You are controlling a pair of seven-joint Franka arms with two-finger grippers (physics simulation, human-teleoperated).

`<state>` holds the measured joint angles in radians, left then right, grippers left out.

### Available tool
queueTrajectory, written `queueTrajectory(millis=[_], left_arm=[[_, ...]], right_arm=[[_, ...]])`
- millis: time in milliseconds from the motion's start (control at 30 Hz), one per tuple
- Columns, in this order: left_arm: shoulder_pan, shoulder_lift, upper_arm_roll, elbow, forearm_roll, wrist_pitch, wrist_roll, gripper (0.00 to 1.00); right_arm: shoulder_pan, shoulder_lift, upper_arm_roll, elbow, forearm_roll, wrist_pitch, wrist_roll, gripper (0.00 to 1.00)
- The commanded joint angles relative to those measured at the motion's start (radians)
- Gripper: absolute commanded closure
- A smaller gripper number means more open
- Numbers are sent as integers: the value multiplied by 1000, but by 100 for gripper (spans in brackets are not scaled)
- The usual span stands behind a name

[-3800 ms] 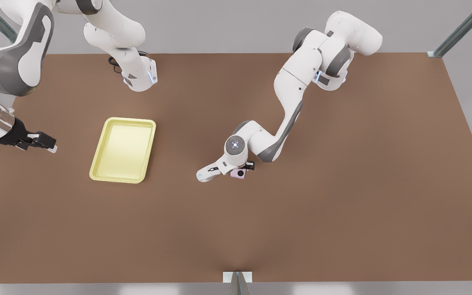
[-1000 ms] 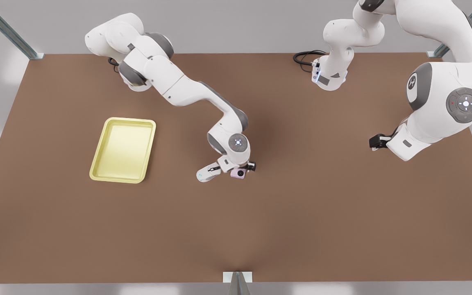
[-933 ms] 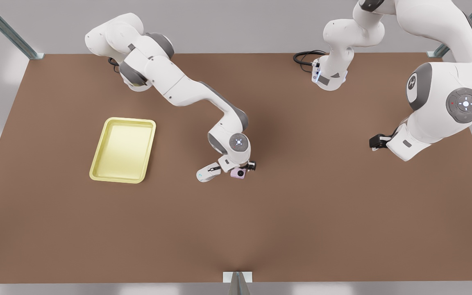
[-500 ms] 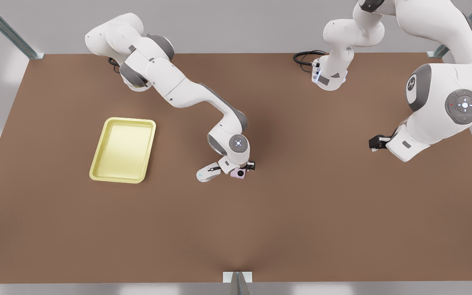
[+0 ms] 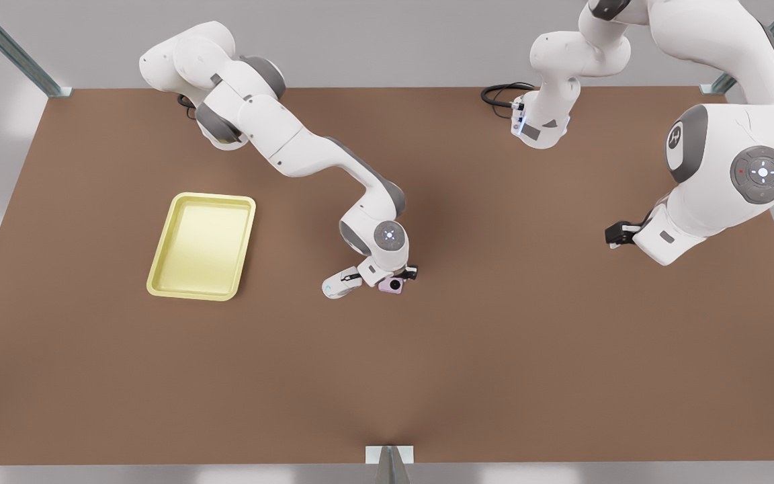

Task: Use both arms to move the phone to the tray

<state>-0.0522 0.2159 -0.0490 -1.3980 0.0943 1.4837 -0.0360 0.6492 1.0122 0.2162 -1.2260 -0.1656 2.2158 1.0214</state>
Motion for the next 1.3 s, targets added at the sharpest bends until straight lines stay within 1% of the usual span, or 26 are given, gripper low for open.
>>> queueTrajectory(millis=[0,167,333,433,467,500,533,600,700,733,800,867,967,1067,1133,1267], left_arm=[[0,-1,0,1,1,0,1,0],[0,-1,0,5,1,-2,2,0],[-1,-1,0,5,-2,-3,-7,0],[-1,-3,0,5,-2,-5,-8,0],[-3,-3,0,5,-2,-5,-10,0],[-3,-3,0,7,-4,-5,-10,0],[-3,-3,-2,5,-4,-6,-10,0],[-3,-1,-2,5,-5,-8,-10,0],[-6,-1,-5,5,-7,-9,-13,0],[-8,-1,-8,5,-7,-11,-19,0],[-8,0,-9,5,-7,-11,-19,0],[-8,-1,-8,5,-7,-11,-19,0],[-8,-1,-9,5,-7,-11,-19,0],[-8,-1,-9,5,-7,-11,-19,0],[-9,-1,-9,5,-7,-11,-19,0],[-9,-3,-11,5,-7,-20,-21,0]], right_arm=[[0,-1,0,0,-2,-1,-26,22],[-5,-24,0,-16,1,-2,-27,22],[-34,-104,0,-70,1,-13,-53,22],[-94,-201,0,-173,0,-13,-98,22],[-126,-221,0,-193,-2,-13,-135,22],[-174,-261,0,-250,-3,-2,-181,22],[-229,-311,0,-319,-3,4,-273,22],[-336,-397,-1,-475,-3,90,-451,22],[-483,-463,-1,-615,-3,134,-672,22],[-532,-483,-1,-678,-3,183,-754,22],[-580,-521,-1,-730,-3,191,-822,22],[-600,-584,-1,-823,-3,203,-850,22],[-632,-638,-1,-905,-3,214,-903,22],[-691,-679,-8,-948,-2,211,-992,22],[-726,-693,-15,-966,-2,211,-1049,22],[-737,-698,-28,-1004,0,209,-1087,22]])
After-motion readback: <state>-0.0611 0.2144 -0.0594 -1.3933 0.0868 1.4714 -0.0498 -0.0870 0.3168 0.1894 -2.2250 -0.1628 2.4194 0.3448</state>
